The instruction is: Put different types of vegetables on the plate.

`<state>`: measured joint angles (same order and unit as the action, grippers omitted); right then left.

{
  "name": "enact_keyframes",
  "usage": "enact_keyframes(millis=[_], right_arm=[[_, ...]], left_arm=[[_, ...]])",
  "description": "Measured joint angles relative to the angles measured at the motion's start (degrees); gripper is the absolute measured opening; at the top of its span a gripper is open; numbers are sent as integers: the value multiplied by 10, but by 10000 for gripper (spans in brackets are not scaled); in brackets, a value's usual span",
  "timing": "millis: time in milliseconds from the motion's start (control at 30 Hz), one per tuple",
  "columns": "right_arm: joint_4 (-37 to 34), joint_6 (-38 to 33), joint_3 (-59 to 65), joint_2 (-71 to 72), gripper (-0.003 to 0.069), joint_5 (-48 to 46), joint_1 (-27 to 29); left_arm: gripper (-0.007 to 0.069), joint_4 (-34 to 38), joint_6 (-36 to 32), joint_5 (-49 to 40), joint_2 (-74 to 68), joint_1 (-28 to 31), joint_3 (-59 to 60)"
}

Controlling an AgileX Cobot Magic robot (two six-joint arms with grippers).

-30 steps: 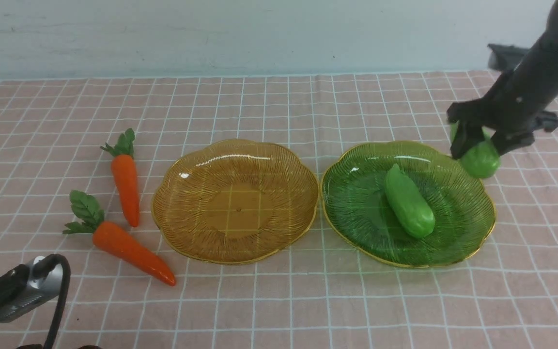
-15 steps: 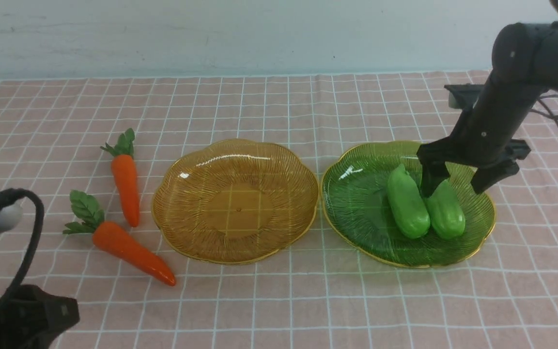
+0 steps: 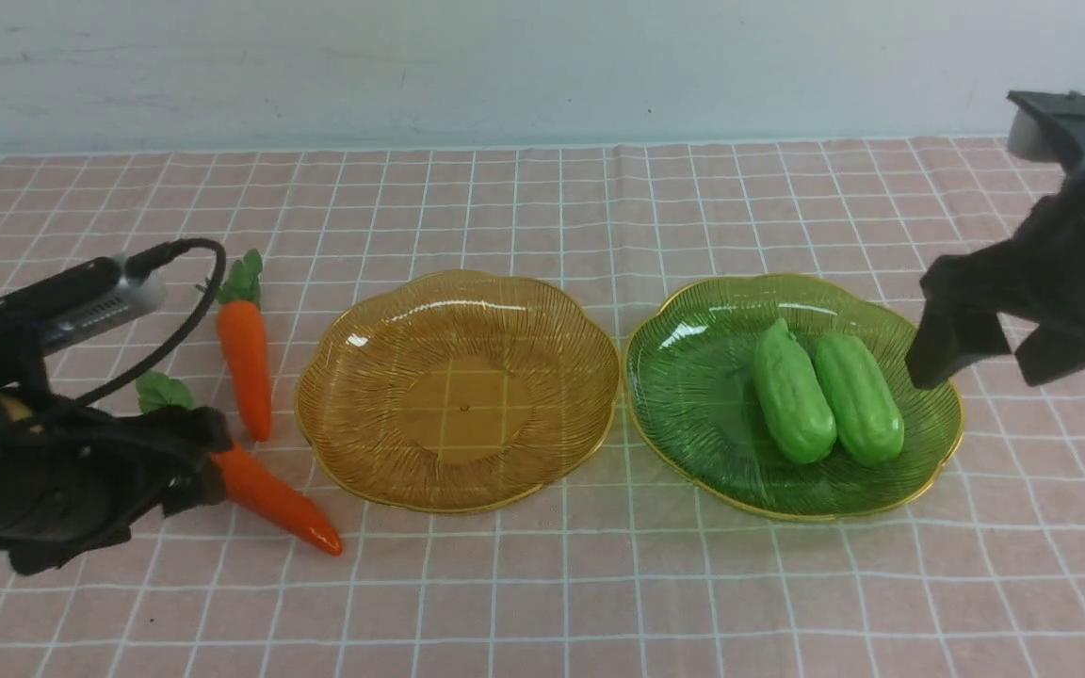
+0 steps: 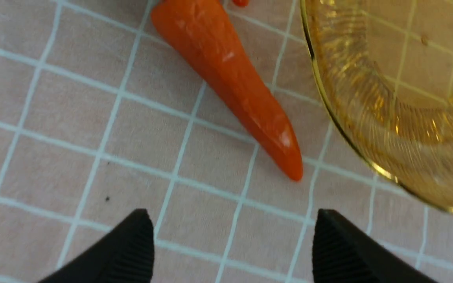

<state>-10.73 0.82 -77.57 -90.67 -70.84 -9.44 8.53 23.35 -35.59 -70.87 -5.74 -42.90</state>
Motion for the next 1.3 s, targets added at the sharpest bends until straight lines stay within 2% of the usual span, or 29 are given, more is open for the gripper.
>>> enact_keyframes(millis=[167, 333, 600, 767, 967, 1200, 1300], right_arm=[[-2, -8, 57, 66, 529, -4, 0], [-4, -14, 64, 69, 516, -5, 0], [-5, -14, 64, 69, 514, -5, 0], [-5, -15, 64, 69, 514, -5, 0], [-5, -20, 64, 69, 514, -5, 0], [-5, -27, 64, 69, 514, -5, 0], [-8, -27, 64, 69, 514, -5, 0]], left_arm=[[494, 0, 63, 97, -139, 0, -30], [494, 0, 109, 170, -217, 0, -41], [491, 0, 130, 200, -263, 0, -43], [426, -1, 131, 196, -268, 0, -44], [167, -27, 131, 181, -264, 0, -45], [148, -58, 118, 106, -199, 0, -59], [146, -59, 57, 7, -155, -13, -139]])
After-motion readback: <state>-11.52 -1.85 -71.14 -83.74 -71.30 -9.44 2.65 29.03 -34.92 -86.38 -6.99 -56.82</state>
